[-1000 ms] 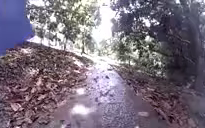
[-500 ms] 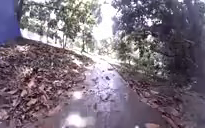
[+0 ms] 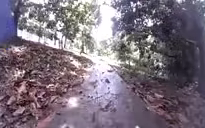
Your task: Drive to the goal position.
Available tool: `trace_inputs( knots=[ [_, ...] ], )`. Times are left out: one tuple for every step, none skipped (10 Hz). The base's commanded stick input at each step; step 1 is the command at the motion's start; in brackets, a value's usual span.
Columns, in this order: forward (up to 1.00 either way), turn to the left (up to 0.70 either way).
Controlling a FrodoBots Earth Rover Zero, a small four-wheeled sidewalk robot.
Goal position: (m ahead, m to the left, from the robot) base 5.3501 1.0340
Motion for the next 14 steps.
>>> trace_inputs(
  knots=[
    [0.5,0.0],
    [0.5,0.0],
    [0.5,0.0],
    [0.5,0.16],
    [0.5,0.36],
    [0.5,0.08],
    [0.5,0.0],
    [0.5,0.0],
    [0.5,0.0],
    [0.5,0.0],
    [0.5,0.0],
    [0.5,0.0],
    [0.5,0.0],
    [0.5,0.0]
  ],
)
